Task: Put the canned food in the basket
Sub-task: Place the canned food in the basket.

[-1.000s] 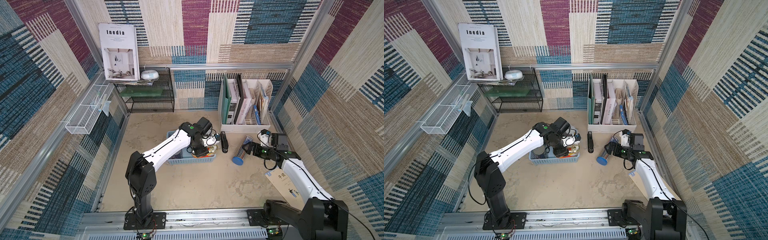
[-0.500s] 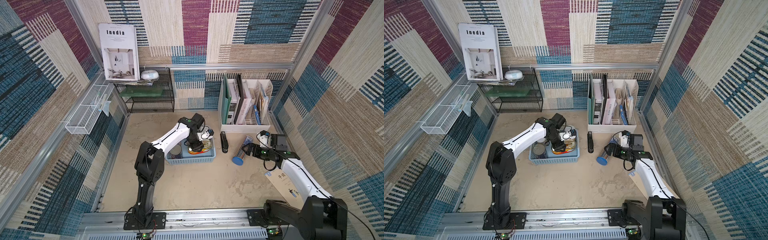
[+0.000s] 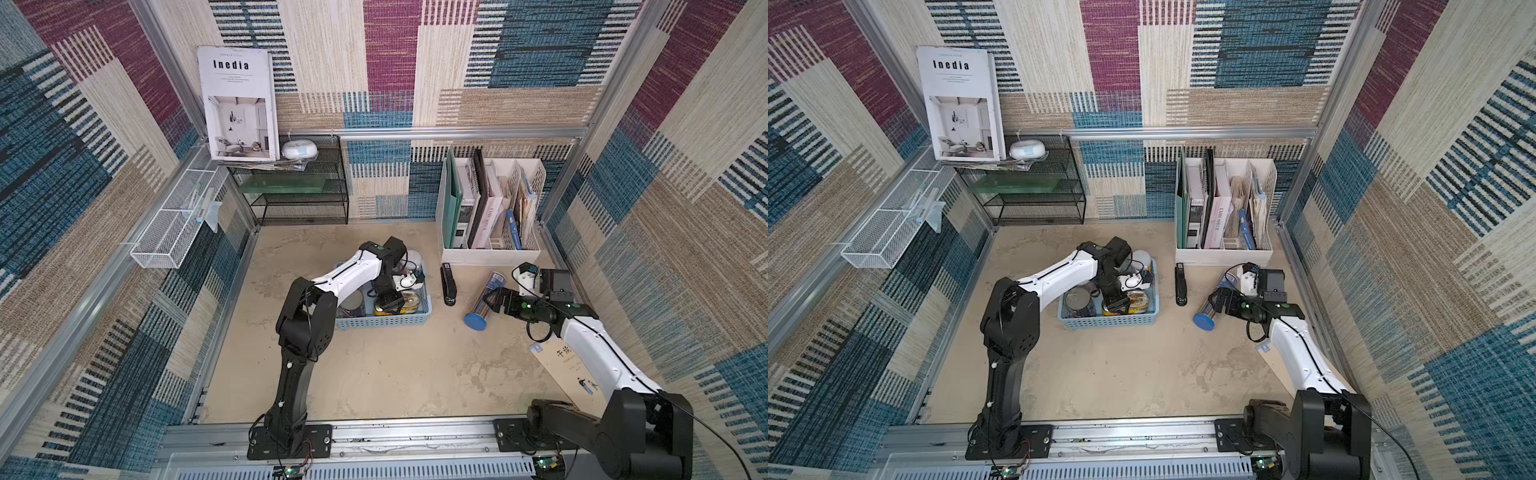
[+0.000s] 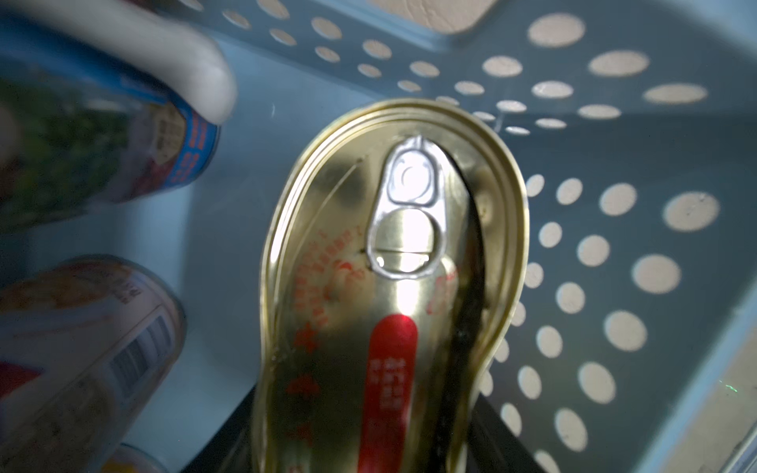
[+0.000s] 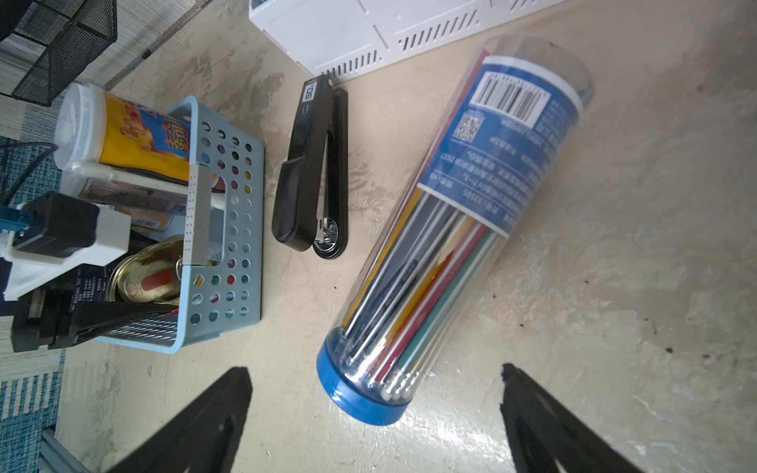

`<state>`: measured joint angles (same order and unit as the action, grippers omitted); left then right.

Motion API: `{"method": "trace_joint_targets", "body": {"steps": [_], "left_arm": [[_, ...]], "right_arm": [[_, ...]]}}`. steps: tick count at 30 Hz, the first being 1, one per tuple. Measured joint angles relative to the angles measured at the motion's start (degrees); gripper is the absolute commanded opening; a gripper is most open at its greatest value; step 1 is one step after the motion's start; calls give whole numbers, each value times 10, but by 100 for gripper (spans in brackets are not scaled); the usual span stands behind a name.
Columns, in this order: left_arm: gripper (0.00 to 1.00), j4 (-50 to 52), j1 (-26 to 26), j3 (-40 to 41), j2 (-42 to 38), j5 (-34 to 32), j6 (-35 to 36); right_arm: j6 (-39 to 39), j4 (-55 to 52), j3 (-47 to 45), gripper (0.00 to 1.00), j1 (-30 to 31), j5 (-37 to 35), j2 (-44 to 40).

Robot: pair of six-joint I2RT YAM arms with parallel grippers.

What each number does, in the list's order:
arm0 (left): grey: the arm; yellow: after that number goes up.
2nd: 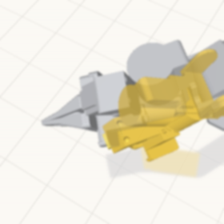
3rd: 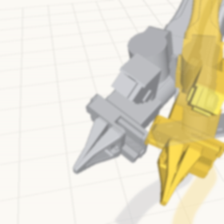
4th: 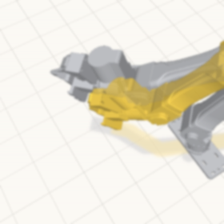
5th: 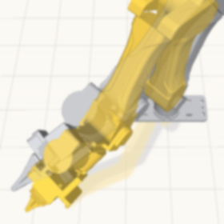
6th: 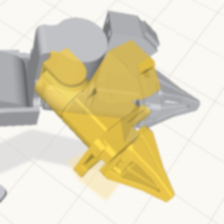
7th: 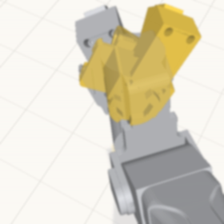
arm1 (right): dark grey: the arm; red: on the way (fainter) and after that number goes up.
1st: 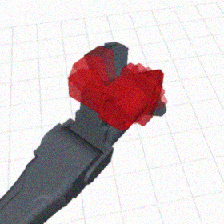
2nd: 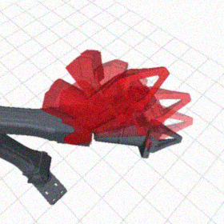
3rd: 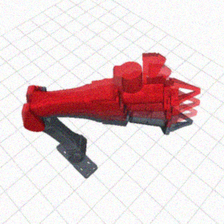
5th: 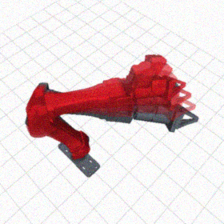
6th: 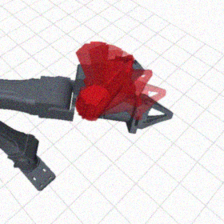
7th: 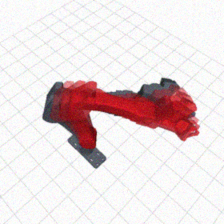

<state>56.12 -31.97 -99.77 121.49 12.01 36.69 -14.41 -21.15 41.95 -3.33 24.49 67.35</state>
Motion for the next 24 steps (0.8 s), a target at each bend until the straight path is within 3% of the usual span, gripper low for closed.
{"method": "trace_joint_targets", "body": {"steps": [8, 16, 24], "left_arm": [[84, -11, 0, 2, 1, 1, 1], [95, -20, -1, 3, -10, 0, -7], [99, -24, -2, 25, -102, 8, -35]], "right_arm": [[1, 0, 0, 99, 0, 0, 0], [0, 0, 0, 99, 0, 5, -3], [0, 0, 0, 99, 0, 13, -3]]}}
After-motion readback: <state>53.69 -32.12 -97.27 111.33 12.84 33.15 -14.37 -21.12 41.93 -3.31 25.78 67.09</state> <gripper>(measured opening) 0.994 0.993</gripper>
